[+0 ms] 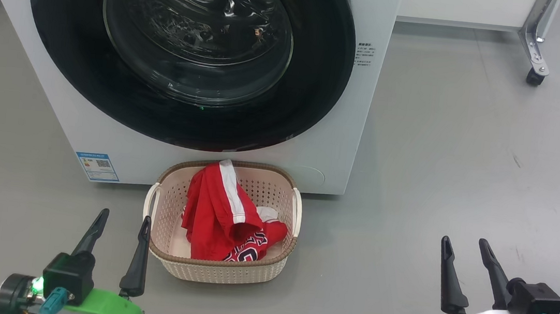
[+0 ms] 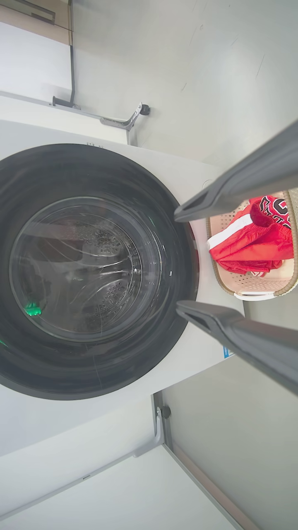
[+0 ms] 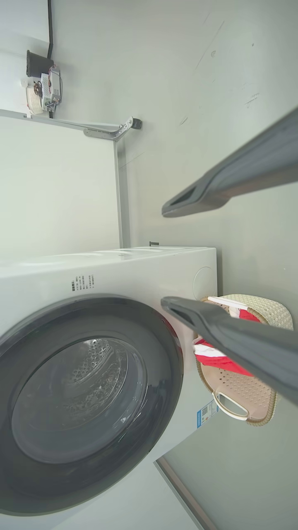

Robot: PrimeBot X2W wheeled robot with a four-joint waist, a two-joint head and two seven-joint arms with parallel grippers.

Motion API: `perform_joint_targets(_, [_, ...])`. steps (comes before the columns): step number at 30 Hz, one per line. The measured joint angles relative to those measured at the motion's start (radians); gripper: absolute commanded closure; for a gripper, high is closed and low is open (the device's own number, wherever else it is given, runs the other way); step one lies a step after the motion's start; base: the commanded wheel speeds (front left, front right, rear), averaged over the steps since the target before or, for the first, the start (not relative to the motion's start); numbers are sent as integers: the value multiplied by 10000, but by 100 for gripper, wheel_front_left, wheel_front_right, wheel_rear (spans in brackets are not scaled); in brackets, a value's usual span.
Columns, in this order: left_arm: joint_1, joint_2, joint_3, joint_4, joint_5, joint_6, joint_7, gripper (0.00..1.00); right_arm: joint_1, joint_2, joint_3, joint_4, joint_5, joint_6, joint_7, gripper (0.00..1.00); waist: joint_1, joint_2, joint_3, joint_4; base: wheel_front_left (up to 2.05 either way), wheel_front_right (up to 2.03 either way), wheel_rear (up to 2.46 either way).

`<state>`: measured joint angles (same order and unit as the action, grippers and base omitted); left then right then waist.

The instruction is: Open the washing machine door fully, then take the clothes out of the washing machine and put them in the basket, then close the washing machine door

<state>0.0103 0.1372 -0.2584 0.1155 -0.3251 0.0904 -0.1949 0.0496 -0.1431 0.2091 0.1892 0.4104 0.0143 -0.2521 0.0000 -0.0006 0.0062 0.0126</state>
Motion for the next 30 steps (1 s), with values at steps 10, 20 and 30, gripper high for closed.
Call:
perform_joint_targets(10, [12,-27,-31,69,0,10,8,100,32,4,10,-88,2,-69,13,100,0,0,24,-2,0,0,0])
perform_joint_targets(20, [325,-232,-92,552,-360,-79,6,100,387,249,0,391,387,-54,104,100,0,0,22,-8,0,0,0])
perform_joint_targets(30, [323,-303,159,545,-1870,-257,276,100,362,341,-286,387,1762,50,403,100,0,0,18,-20,0,0,0])
